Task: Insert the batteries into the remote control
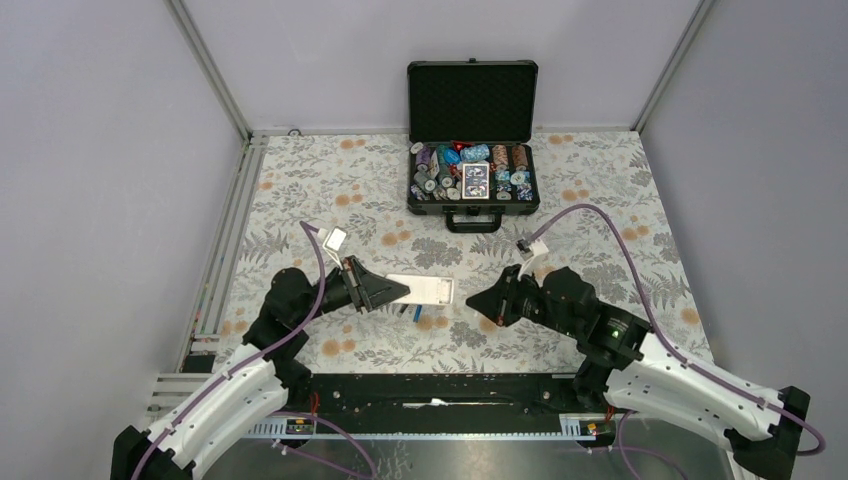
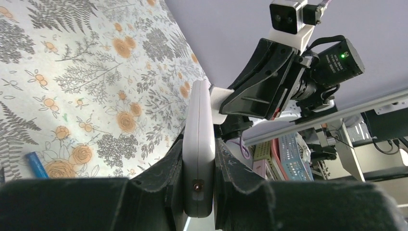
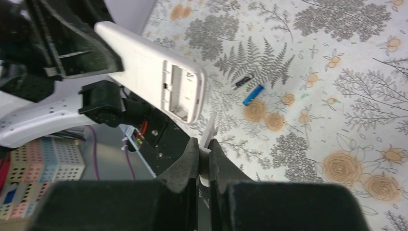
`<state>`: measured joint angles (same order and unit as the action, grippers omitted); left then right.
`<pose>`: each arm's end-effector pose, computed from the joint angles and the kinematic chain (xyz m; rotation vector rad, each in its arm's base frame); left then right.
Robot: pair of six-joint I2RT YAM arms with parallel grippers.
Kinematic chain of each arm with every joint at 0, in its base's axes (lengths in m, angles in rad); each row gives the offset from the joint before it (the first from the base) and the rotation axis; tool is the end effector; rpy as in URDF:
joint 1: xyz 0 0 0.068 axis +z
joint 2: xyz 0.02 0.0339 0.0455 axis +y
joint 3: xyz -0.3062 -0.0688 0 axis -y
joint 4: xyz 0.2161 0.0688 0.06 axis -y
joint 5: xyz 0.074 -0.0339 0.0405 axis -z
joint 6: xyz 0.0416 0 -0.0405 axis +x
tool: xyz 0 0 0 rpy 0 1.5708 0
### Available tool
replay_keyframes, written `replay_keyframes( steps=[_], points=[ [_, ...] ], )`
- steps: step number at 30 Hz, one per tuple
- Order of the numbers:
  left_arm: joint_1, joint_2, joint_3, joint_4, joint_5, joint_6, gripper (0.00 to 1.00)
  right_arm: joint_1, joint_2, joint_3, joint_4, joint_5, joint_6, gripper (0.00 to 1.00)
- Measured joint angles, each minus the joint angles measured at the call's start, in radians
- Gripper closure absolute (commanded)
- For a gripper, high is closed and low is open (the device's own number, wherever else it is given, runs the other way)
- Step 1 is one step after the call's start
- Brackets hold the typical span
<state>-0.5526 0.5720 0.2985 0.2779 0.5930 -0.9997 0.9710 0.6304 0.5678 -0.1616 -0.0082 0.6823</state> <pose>0.0689 -0.0698 0.2791 0.1362 1.8327 -1.6193 0.0589 0.0867 0.3147 -0.2882 1.9382 1.1553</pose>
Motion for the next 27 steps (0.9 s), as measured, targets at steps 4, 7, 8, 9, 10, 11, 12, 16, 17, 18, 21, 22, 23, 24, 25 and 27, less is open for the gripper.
replay_keyframes(
  steps=[4,7,8,9,10,11,12,16,17,18,21,22,23,24,25,27],
  points=[
    [0.0,-0.008,0.014,-0.042,-0.027,0.03,1.0,0.0,0.083,0.025,-0.016,0.019,-0.037,1.0],
    [0.0,-0.01,0.021,-0.08,-0.045,0.053,1.0,-0.002,0.15,0.043,-0.022,0.033,-0.065,1.0],
    [0.0,-0.01,0.024,-0.093,-0.05,0.061,1.0,-0.002,0.17,0.049,-0.023,0.035,-0.074,1.0],
    [0.0,-0.01,0.027,-0.11,-0.056,0.068,1.0,-0.004,0.193,0.056,-0.022,0.037,-0.084,1.0],
    [0.0,-0.01,0.029,-0.119,-0.061,0.072,1.0,-0.006,0.216,0.063,-0.022,0.038,-0.092,1.0],
    [0.0,-0.01,0.03,-0.127,-0.067,0.078,1.0,-0.011,0.243,0.072,-0.022,0.038,-0.101,1.0],
    [0.0,-0.01,0.031,-0.135,-0.071,0.084,1.0,-0.016,0.268,0.08,-0.021,0.037,-0.107,1.0],
    [0.0,-0.01,0.032,-0.168,-0.091,0.094,1.0,-0.061,0.348,0.091,-0.008,0.019,-0.126,1.0],
    [0.0,-0.01,0.032,-0.175,-0.097,0.095,1.0,-0.073,0.361,0.091,-0.005,0.013,-0.127,1.0],
    [0.0,-0.01,0.032,-0.18,-0.101,0.096,1.0,-0.09,0.375,0.091,-0.001,0.001,-0.128,1.0],
    [0.0,-0.01,0.032,-0.18,-0.109,0.101,1.0,-0.141,0.417,0.091,0.029,-0.042,-0.128,1.0],
    [0.0,-0.01,0.032,-0.18,-0.109,0.101,1.0,-0.146,0.423,0.091,0.034,-0.045,-0.128,1.0],
    [0.0,-0.01,0.032,-0.18,-0.109,0.101,1.0,-0.163,0.436,0.091,0.048,-0.062,-0.128,1.0],
    [0.0,-0.009,0.032,-0.179,-0.109,0.101,1.0,-0.179,0.45,0.09,0.067,-0.075,-0.127,1.0],
    [0.0,-0.007,0.032,-0.176,-0.109,0.1,1.0,-0.195,0.462,0.089,0.082,-0.089,-0.124,1.0],
    [0.0,-0.003,0.032,-0.169,-0.108,0.093,1.0,-0.23,0.486,0.082,0.127,-0.116,-0.115,1.0]
  ],
)
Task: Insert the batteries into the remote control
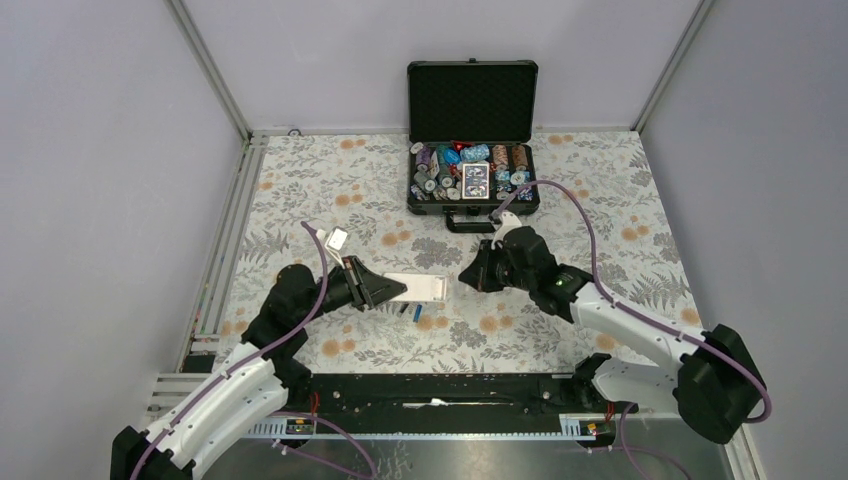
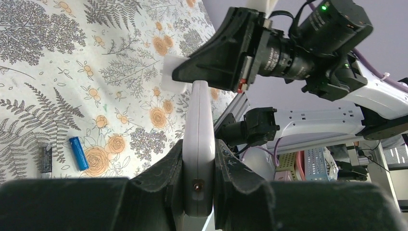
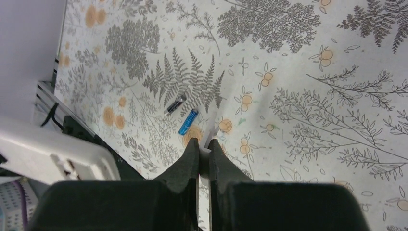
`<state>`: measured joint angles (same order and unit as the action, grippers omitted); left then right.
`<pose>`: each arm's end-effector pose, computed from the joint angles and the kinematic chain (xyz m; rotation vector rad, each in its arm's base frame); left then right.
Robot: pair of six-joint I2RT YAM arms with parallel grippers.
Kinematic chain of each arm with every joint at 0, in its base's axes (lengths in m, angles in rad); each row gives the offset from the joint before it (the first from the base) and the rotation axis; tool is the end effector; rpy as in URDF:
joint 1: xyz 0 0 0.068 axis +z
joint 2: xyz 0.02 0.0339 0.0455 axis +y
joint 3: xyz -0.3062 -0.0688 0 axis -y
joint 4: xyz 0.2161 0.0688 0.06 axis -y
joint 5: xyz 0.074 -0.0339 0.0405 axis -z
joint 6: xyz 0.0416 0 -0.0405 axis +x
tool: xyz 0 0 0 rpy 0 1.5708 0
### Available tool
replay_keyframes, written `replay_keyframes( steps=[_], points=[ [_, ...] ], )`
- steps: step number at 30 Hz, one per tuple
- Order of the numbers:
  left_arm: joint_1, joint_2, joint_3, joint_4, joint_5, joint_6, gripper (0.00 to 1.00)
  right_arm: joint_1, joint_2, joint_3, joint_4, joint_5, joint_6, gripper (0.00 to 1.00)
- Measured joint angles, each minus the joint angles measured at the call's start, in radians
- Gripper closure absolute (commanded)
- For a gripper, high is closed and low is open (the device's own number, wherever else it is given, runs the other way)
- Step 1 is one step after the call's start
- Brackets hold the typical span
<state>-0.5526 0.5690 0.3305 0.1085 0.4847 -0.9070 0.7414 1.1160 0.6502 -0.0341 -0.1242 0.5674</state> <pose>0.0716 -0.0669 0.2714 0.0703 1.9260 -1.4493 0.1490 0.1434 0.2899 -0.2721 2.1853 0.9033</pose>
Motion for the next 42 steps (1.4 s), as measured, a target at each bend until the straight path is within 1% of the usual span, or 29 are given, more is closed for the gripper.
replay_keyframes(
  steps=[14,25,33,36,39,42],
  points=[
    [0.0,0.009,-0.01,0.032,0.006,-0.036,1.0,-0.202,0.166,-0.076,0.228,-0.106,0.106,1.0],
    [0.0,0.077,-0.048,0.134,0.042,-0.091,1.0,-0.298,0.341,-0.12,0.388,-0.185,0.174,1.0],
    [0.0,0.102,-0.074,0.211,0.057,-0.143,1.0,-0.344,0.433,-0.134,0.454,-0.225,0.211,1.0],
    [0.0,0.128,-0.095,0.256,0.058,-0.171,1.0,-0.352,0.442,-0.138,0.467,-0.231,0.221,0.92],
    [0.0,0.168,-0.117,0.298,0.06,-0.202,1.0,-0.36,0.443,-0.138,0.467,-0.232,0.227,0.77],
    [0.0,0.208,-0.135,0.337,0.06,-0.233,1.0,-0.365,0.444,-0.138,0.462,-0.225,0.232,0.67]
  ],
)
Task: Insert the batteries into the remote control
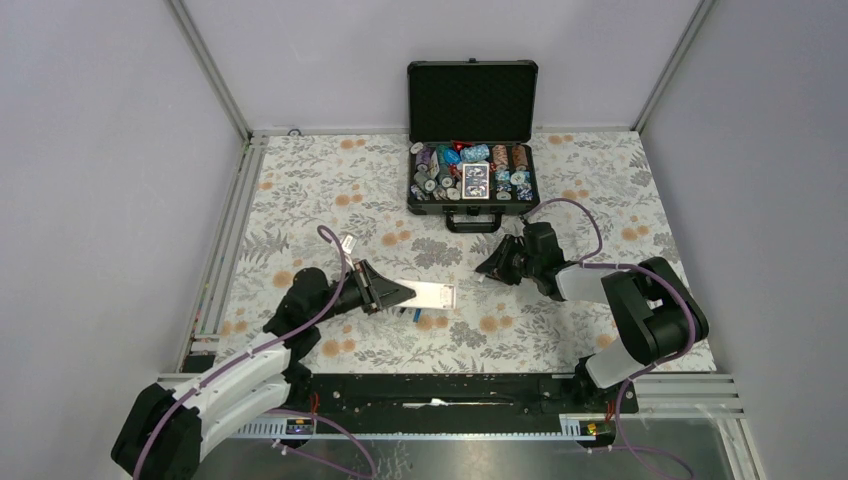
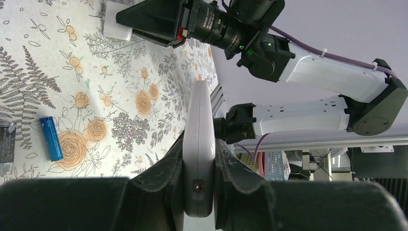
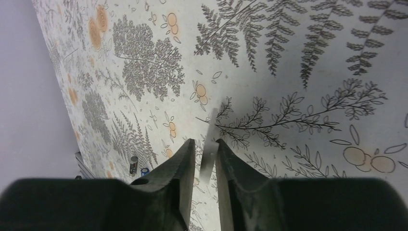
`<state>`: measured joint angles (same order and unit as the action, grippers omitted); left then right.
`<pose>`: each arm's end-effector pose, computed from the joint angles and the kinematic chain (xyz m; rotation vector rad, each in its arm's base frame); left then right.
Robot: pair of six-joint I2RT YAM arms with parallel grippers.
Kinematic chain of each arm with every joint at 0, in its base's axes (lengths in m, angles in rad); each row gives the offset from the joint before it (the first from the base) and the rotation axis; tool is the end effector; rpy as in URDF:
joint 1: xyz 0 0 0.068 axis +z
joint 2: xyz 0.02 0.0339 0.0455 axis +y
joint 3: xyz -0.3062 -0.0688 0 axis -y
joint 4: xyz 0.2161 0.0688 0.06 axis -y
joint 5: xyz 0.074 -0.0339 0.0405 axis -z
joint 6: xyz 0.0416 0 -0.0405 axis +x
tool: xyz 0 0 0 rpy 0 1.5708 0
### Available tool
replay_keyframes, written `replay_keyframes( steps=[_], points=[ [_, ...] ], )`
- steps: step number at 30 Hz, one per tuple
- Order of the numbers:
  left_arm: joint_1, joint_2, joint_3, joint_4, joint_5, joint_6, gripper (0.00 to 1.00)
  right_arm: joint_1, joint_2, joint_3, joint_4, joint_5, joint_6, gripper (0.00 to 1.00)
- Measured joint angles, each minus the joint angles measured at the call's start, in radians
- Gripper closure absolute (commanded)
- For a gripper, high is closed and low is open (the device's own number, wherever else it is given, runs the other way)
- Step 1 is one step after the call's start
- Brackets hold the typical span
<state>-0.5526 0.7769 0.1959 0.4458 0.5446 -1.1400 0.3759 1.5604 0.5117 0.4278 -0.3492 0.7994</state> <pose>0.0941 -0.0833 0.2449 -0.1098 2.0113 -1.6418 0.2446 0.1118 0.1965 0.2840 2.3298 1.0095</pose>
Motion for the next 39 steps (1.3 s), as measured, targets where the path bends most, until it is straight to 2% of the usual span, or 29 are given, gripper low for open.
replay_keyframes(
  steps=[5,11,22,34,39],
  points=[
    [0.0,0.031,-0.021,0.045,-0.008,-0.042,1.0,-0.004,-0.004,-0.001,-0.025,0.018,0.002,0.49],
    [-0.013,0.038,-0.029,0.046,-0.049,-0.072,1.0,-0.004,-0.069,-0.011,-0.084,0.048,-0.004,0.44],
    [-0.114,0.086,-0.055,0.044,-0.201,-0.146,1.0,-0.004,-0.36,-0.085,-0.22,0.051,-0.035,0.41],
    [-0.292,0.307,-0.06,0.14,-0.374,-0.251,1.0,0.007,-0.52,-0.134,-0.322,0.028,-0.049,0.4],
    [-0.344,0.401,-0.06,0.193,-0.432,-0.294,0.91,0.015,-0.54,-0.134,-0.348,0.013,-0.062,0.39]
  ],
)
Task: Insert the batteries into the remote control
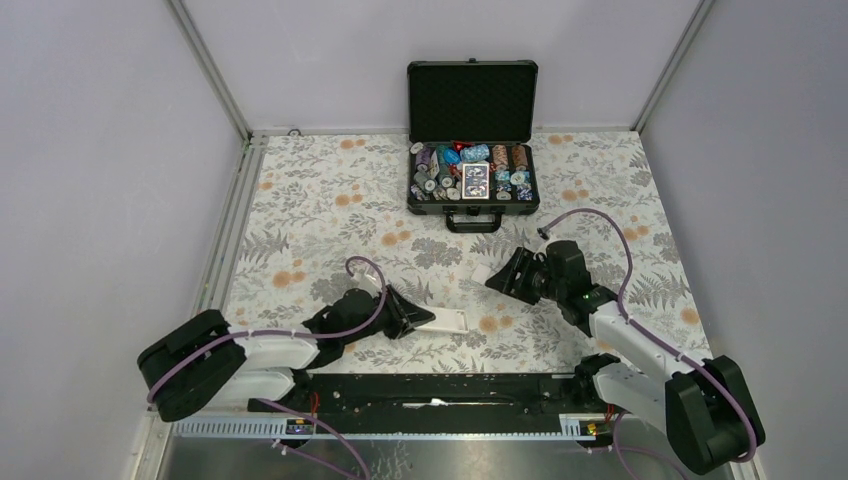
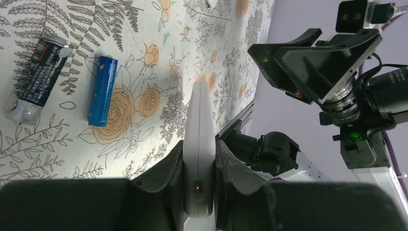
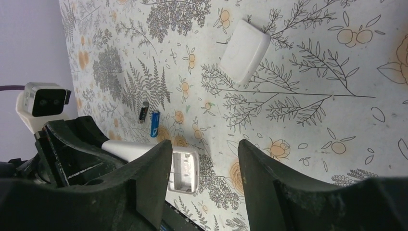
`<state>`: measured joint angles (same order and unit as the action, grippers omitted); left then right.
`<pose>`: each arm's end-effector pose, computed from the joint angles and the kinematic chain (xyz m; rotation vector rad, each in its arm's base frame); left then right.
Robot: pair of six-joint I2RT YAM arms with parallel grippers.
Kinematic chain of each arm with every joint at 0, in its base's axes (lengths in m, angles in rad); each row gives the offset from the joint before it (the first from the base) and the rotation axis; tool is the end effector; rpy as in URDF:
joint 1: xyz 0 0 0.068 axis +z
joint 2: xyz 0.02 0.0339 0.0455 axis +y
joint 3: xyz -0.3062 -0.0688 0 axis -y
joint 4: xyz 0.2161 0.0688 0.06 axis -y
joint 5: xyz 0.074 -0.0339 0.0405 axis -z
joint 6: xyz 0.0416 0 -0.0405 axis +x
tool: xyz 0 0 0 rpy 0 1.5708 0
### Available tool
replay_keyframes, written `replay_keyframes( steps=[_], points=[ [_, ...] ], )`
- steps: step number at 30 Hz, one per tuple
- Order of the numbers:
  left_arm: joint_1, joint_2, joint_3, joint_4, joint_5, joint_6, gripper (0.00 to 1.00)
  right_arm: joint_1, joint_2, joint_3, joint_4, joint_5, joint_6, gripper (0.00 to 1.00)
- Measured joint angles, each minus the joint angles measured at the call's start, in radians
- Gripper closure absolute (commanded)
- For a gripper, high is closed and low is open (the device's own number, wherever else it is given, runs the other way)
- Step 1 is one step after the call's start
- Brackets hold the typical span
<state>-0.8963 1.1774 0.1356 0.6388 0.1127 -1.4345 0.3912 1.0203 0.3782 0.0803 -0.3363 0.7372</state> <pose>0.1022 -0.1354 0.1948 -0.5430 2.3001 -1.4866 0.1470 0.0755 0.2328 0.1807 2.2663 0.9931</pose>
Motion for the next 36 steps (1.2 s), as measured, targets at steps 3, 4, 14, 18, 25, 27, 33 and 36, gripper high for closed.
replay_keyframes(
  steps=[3,4,14,18,25,27,33,36],
  points=[
    [-0.021,0.048,0.0,0.035,-0.022,-0.016,0.84,0.004,-0.01,0.0,-0.016,-0.008,-0.006,0.39],
    [-0.03,0.064,0.0,0.045,-0.028,-0.021,0.81,0.006,-0.014,0.0,-0.021,-0.011,-0.008,0.39],
    [-0.1,0.188,0.032,0.104,-0.049,-0.057,0.55,0.039,-0.058,0.0,-0.079,-0.03,-0.037,0.37],
    [-0.121,0.189,0.048,0.095,-0.051,-0.055,0.46,0.05,-0.08,0.0,-0.114,-0.033,-0.047,0.36],
    [-0.168,0.151,0.081,0.0,-0.056,-0.021,0.38,0.122,-0.084,0.0,-0.139,-0.032,-0.052,0.36],
    [-0.181,0.128,0.095,-0.041,-0.057,-0.004,0.37,0.146,-0.084,0.0,-0.143,-0.032,-0.051,0.36],
    [-0.216,0.053,0.156,-0.195,-0.066,0.059,0.31,0.171,-0.089,0.0,-0.16,-0.021,-0.052,0.36],
    [-0.234,0.012,0.195,-0.283,-0.076,0.1,0.28,0.179,-0.104,0.0,-0.179,-0.013,-0.052,0.36]
  ],
)
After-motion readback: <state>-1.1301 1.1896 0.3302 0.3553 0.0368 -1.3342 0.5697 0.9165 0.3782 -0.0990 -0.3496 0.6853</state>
